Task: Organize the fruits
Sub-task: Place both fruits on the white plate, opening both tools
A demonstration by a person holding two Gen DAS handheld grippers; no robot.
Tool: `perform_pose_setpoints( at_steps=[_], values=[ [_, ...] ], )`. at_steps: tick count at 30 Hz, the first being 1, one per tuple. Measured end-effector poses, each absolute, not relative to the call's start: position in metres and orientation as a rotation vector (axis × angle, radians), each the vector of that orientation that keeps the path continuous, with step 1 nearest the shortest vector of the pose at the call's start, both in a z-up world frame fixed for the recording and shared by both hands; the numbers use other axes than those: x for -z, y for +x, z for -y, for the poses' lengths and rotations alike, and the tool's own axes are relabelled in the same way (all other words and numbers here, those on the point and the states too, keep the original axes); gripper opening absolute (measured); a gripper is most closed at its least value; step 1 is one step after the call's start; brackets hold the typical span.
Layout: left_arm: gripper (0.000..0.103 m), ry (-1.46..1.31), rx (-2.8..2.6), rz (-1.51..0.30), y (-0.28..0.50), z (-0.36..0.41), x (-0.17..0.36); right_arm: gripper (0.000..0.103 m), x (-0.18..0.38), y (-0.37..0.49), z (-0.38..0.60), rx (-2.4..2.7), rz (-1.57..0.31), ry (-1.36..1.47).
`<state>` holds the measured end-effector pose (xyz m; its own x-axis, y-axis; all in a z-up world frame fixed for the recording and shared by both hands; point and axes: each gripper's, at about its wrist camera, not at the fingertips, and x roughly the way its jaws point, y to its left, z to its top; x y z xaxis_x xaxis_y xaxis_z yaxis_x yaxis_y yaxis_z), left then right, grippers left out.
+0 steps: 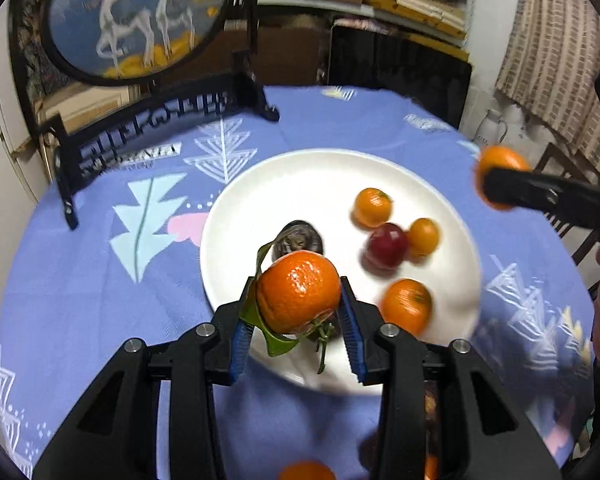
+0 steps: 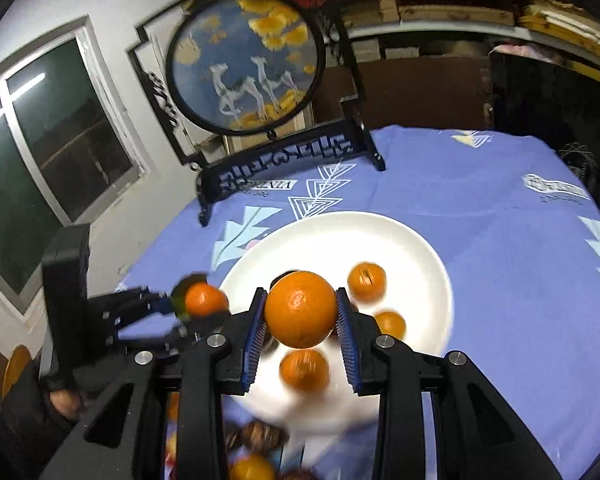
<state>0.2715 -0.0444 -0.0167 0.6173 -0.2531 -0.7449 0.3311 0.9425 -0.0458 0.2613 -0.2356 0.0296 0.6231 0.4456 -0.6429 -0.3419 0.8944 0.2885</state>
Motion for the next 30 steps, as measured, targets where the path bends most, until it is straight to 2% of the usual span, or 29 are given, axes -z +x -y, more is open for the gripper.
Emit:
perform_pose_setpoints(
  at_steps=[6,13,14,15,17,27,30],
  values=[
    [0.038,0.092,0.315,-0.910,0.306,0.043,0.047,0.034,0.014,0.335,0.197,-0.433,-0.874,0.083],
    [0.042,0.093,0.307,-0.919,0.313,0.043,0.054,0.035,0.047,0.360,0.172,-0.411,-0.920,0.014],
    [0.043,0.090,0.309,-0.918,0.312,0.043,0.054,0.038,0.046,0.358,0.173,-0.411,-0.912,0.017],
    [0.044,0.080,0.311,-0.917,0.311,0.042,0.052,0.046,0.044,0.355,0.174,-0.410,-0.901,0.022],
    [0.057,0.073,0.298,-0.898,0.306,0.041,0.046,0.048,0.034,0.345,0.180,-0.400,-0.863,0.028],
    [0.059,0.126,0.366,-0.768,0.213,0.036,0.002,0.049,-0.006,0.249,0.223,-0.416,-0.774,0.076],
    [0.063,0.145,0.377,-0.752,0.170,0.030,0.003,0.052,-0.003,0.200,0.230,-0.434,-0.773,0.062]
  ],
)
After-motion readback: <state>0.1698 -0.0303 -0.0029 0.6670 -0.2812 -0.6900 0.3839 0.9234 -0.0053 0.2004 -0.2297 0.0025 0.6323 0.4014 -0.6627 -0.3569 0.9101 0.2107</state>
